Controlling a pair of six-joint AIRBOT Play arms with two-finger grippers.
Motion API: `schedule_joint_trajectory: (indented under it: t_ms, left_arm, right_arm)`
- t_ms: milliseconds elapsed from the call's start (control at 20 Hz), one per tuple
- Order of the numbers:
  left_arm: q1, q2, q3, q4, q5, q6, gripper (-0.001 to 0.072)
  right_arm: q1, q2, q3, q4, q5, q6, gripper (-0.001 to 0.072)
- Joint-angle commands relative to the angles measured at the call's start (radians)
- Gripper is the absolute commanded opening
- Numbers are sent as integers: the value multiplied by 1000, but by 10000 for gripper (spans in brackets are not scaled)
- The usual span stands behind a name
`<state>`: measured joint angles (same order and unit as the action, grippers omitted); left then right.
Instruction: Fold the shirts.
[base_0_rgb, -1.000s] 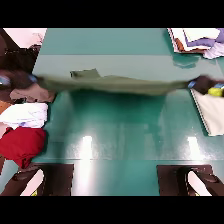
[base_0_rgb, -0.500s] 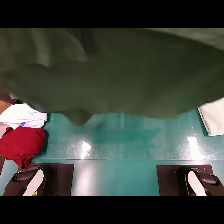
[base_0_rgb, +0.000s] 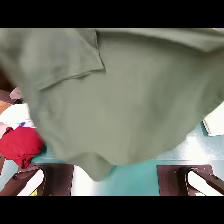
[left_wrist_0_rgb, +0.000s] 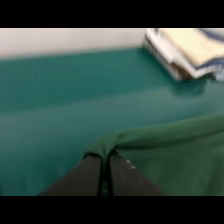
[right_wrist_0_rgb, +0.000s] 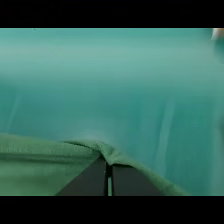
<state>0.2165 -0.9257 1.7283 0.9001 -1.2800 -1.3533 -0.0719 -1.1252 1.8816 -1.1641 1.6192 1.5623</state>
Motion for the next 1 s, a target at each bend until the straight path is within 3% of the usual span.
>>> schedule_joint_trajectory:
  t_ms: [0, 200, 300, 450, 700, 800, 950]
  left_arm:
    - [1, -185, -142, 5, -21, 1, 24]
    - [1, -452, -162, -22, 12, 35, 24]
    - [-6, -557, -162, -74, 83, 95, 24]
    - [-64, -660, -162, -76, 260, 162, 24]
    - [-163, -705, -161, -69, 536, 185, 24]
    - [-167, -705, -162, -65, 542, 202, 24]
    - [-165, -705, -162, 14, 418, 210, 24]
  right_arm:
    - [1, -184, -88, -14, 79, 8, 16]
    - [1, -352, -221, -11, -34, 7, 15]
    - [1, -434, -236, -6, -132, 7, 15]
    - [10, -550, -187, -8, -270, 6, 16]
    - [15, -660, -39, -7, -389, 7, 16]
    - [15, -673, 2, -10, -375, 1, 15]
    - [24, -670, 3, -22, -290, -42, 15]
